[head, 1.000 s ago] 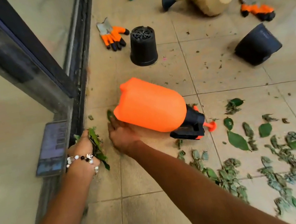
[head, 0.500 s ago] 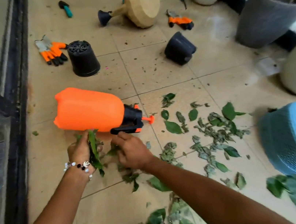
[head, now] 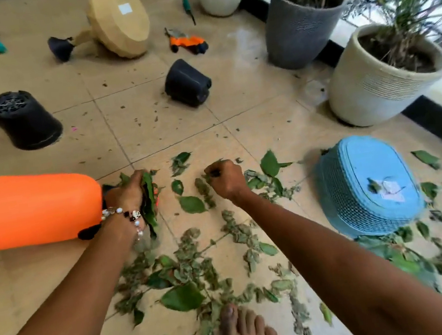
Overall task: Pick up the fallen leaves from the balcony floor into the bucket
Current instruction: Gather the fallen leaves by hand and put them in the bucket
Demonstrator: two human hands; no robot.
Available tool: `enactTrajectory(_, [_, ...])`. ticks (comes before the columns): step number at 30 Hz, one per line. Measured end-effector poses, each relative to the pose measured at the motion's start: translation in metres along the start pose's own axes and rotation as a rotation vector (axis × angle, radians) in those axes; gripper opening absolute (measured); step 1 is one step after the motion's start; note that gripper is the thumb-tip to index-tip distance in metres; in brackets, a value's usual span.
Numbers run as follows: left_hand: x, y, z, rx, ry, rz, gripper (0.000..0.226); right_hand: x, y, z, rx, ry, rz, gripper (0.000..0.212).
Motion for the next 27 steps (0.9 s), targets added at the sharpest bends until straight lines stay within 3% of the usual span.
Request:
enactTrajectory(4, [-0.017, 0.001, 0.034, 0.062, -0.087, 0.012, 0.029, -0.02, 0.006, 0.043, -0.033, -0.144, -0.061, 0.044])
enactTrajectory(8, [-0.019, -0.001, 0.071, 0.056, 0.042, 0.092, 0.087, -0.05, -0.004, 0.08, 0.114, -0.302, -0.292, 0.061])
enactTrajectory(11, [-0.021, -0.005, 0.079, 0.058, 0.131, 0.077, 0.098, -0.069, 0.0, 0.091, 0.147, -0.432, -0.571, 0.084])
enactTrajectory(14, [-0.022, -0.008, 0.077, 0.081, 0.131, 0.065, 0.09, -0.087, 0.01, 0.08, 0.22, -0.597, -0.735, 0.089])
enactTrajectory(19, [-0.034, -0.003, 0.051, 0.085, 0.153, -0.003, 0.033, -0.087, 0.02, 0.04, 0.514, -0.622, -0.856, 0.087])
enactTrajectory(22, [-0.043, -0.003, 0.042, 0.063, 0.127, 0.011, 0.031, -0.078, 0.033, 0.015, 0.614, -0.573, -0.829, 0.073])
enactTrajectory(24, [-0.045, -0.005, 0.041, 0.055, 0.155, 0.04, 0.042, -0.074, 0.04, -0.001, 0.607, -0.53, -0.779, 0.06])
enactTrajectory(27, [-0.051, -0.006, 0.031, 0.036, 0.18, 0.08, 0.034, -0.07, 0.047, -0.006, 0.596, -0.411, -0.711, 0.053])
Point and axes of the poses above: each hand's wrist, its own z-axis towards the middle knuckle, its own x-axis out of the back of the hand, y = z × x, the point moved 6 cm from there along z, towards the middle knuckle, and after that the axes turned 10 degrees about z, right-handed, at the moved point
